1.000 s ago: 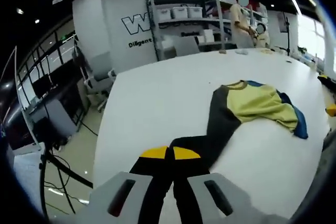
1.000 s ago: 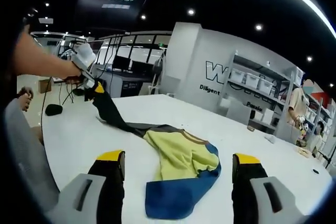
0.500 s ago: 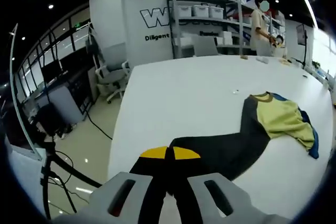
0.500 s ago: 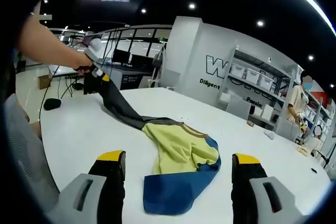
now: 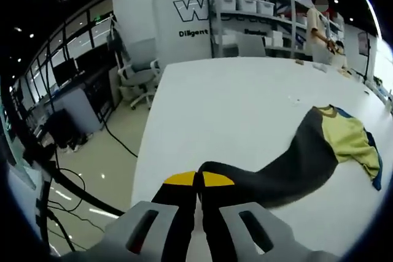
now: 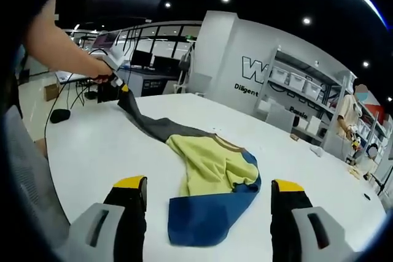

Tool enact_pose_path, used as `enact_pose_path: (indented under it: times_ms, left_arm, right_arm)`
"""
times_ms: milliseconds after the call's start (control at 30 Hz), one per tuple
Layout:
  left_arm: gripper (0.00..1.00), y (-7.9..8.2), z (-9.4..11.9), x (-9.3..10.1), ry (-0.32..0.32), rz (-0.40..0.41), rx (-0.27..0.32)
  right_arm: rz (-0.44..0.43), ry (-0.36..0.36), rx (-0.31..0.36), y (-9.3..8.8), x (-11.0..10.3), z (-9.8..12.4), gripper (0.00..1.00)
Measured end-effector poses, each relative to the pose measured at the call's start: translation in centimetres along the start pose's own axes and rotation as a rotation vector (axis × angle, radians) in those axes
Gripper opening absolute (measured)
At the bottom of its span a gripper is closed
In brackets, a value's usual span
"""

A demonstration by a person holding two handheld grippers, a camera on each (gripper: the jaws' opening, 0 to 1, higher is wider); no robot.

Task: Fold the garment on the visible template until the final outline fits inside the template.

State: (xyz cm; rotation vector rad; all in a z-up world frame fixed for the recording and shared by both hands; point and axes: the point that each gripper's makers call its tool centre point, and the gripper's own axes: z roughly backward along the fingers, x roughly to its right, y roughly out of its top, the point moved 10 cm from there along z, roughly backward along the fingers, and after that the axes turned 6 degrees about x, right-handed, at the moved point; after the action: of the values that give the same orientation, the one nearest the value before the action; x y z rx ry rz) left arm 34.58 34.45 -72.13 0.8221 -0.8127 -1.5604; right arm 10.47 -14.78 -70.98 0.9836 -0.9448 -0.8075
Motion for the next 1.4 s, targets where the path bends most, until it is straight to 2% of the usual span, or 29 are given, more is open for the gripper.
enact_pose_path:
  times_ms: [133, 267, 333, 367, 400, 467, 567, 633, 667, 800, 1000, 1133, 1400]
  left_arm:
    - [0.00, -0.8, -0.4, -0.8, 0.020, 0.020, -0.057]
    - [0.00, -2.0, -0.2, -1.3, 0.033, 0.076, -0.146]
    - [0.00, -3.0, 0.4, -1.2, 0.030, 0.100, -0.228]
    - [0.00, -3.1, 0.5, -1.2, 0.027, 0.100, -0.243]
    - [0.00, -3.6, 0.7, -1.3, 0.026, 0.105, -0.285]
    - [0.00, -3.7, 0.7, -1.4, 0.025, 0.099, -0.272]
    - [0.00, -3.8, 0.9, -1.3, 0.032, 0.118, -0.285]
    - [0.00, -3.7, 0.8, -1.1, 0.024, 0.117, -0.265]
    - [0.00, -3.4, 0.6, -0.9, 0.024, 0.103, -0.229]
    - [0.00, -3.0, 0.0, -0.7, 0.030, 0.084, -0.213]
    - [0.00, -2.8, -1.0, -0.9, 0.056, 0.062, -0.210]
    - [0.00, -3.1, -1.5, -1.0, 0.064, 0.045, -0.238]
    - [0.00, -3.7, -2.7, -0.7, 0.065, -0.014, -0.249]
  right_arm:
    - [0.000, 0.004, -0.005, -0.1, -0.1, -0.1, 0.84]
    - [-0.001, 0.005, -0.009, -0.1, -0.1, -0.1, 0.84]
    - [-0.003, 0.007, -0.011, -0.1, -0.1, -0.1, 0.84]
    - [-0.003, 0.009, -0.013, -0.1, -0.1, -0.2, 0.84]
    - [-0.003, 0.010, -0.014, -0.2, -0.1, -0.2, 0.84]
    - [-0.003, 0.017, -0.017, -0.2, -0.2, -0.3, 0.83]
    - [0.001, 0.023, -0.023, -0.3, -0.3, -0.3, 0.83]
    - [0.003, 0.026, -0.026, -0.3, -0.3, -0.3, 0.83]
    - [0.003, 0.026, -0.026, -0.4, -0.3, -0.3, 0.83]
    - [0.003, 0.026, -0.034, -0.5, -0.3, -0.4, 0.83]
    - [0.001, 0.024, -0.041, -0.7, -0.2, -0.4, 0.83]
    - [0.000, 0.024, -0.047, -0.7, -0.1, -0.4, 0.82]
    - [0.005, 0.031, -0.054, -0.9, -0.2, -0.6, 0.82]
